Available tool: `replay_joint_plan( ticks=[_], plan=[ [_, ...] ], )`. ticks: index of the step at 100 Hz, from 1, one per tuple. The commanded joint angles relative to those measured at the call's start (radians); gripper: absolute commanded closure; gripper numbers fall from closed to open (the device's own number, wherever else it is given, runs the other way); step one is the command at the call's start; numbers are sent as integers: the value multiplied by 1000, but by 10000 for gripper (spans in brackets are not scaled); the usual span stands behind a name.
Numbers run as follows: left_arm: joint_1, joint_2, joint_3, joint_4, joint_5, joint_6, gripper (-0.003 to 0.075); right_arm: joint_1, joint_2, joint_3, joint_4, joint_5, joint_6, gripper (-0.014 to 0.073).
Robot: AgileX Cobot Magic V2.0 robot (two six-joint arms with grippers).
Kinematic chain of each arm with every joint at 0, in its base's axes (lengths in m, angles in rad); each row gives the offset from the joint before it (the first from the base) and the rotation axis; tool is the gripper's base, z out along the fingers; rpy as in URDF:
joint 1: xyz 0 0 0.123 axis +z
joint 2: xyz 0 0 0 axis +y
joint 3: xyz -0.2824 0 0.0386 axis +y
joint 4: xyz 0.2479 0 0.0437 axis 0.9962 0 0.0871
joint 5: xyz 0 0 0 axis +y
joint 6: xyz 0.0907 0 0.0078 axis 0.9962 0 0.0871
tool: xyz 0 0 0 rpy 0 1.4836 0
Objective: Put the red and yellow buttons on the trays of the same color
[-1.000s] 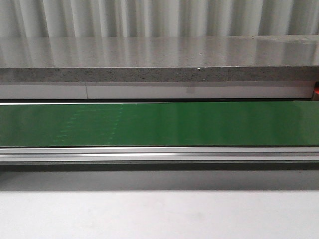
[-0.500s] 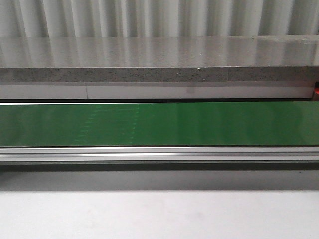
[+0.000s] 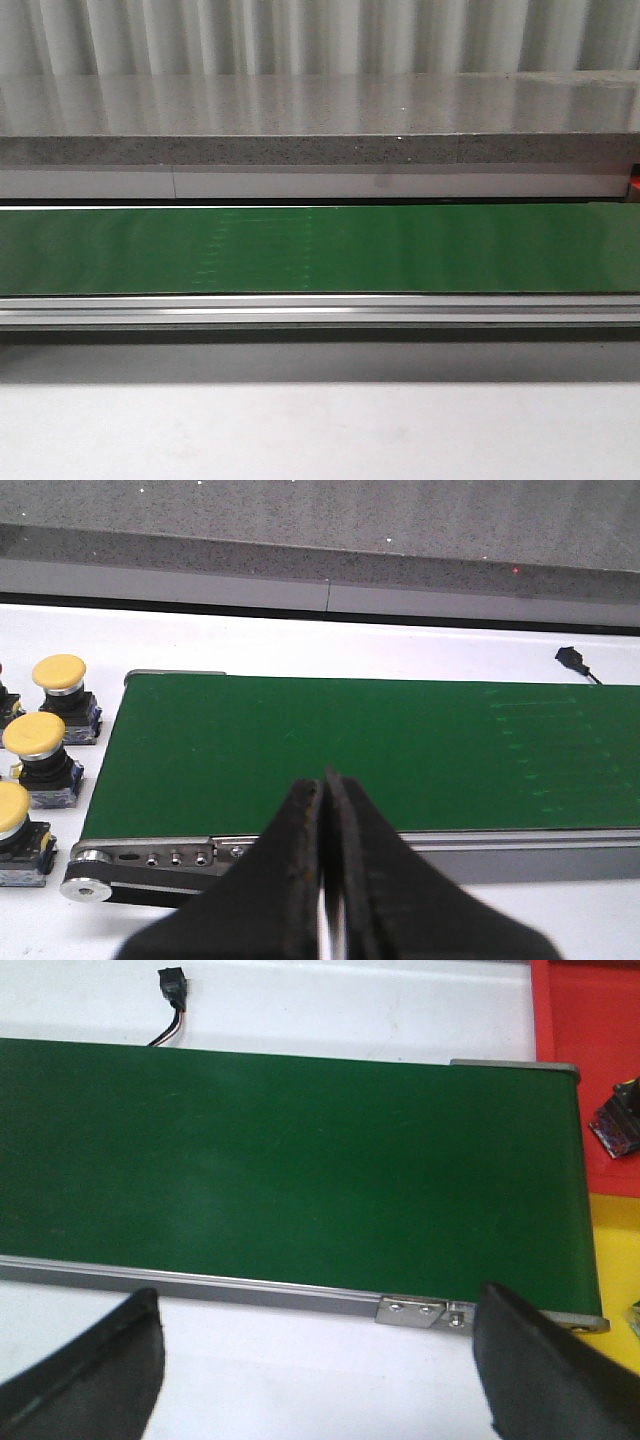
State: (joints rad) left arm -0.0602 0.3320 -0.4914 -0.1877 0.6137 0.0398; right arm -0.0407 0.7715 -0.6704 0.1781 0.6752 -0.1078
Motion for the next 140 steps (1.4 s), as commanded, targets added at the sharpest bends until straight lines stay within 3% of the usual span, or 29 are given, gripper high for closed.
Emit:
replay_joint_plan(
  ticks=[1, 22, 31, 47, 57, 64, 81, 88, 106, 117, 140],
  plan=[
    [-10, 8, -26, -15, -75, 4, 740, 0, -27, -17, 4, -52, -7, 120],
    [-10, 8, -26, -15, -75, 4, 740, 0, -35, -17, 4, -47, -7, 535],
    [-10, 8, -26, -15, -75, 4, 740, 0, -35, -17, 4, -47, -7, 669],
    [-10, 8, -26, -15, -75, 4, 734, 0, -35, -17, 4, -47, -7, 661],
    [-10, 8, -26, -15, -72, 4, 660, 0, -35, -17, 4, -47, -7, 661],
    [-10, 8, -26, -16, -70, 4, 540, 0, -35, -17, 4, -47, -7, 661],
    [-10, 8, -26, -16, -73, 4, 118, 0, -35, -17, 4, -47, -7, 661],
    [-8, 8, -26, -16, -77, 4, 38, 0, -35, -17, 4, -47, -7, 661],
    [-6, 8, -26, -16, -80, -25, 65, 0, -35, -17, 4, -47, -7, 661],
    [-6, 25, -32, 42, -81, -205, 69, 0, -35, -17, 4, -47, -7, 661],
    [-6, 187, -100, 376, -48, -615, 69, 0, -35, -17, 4, -47, -7, 661]
  ],
)
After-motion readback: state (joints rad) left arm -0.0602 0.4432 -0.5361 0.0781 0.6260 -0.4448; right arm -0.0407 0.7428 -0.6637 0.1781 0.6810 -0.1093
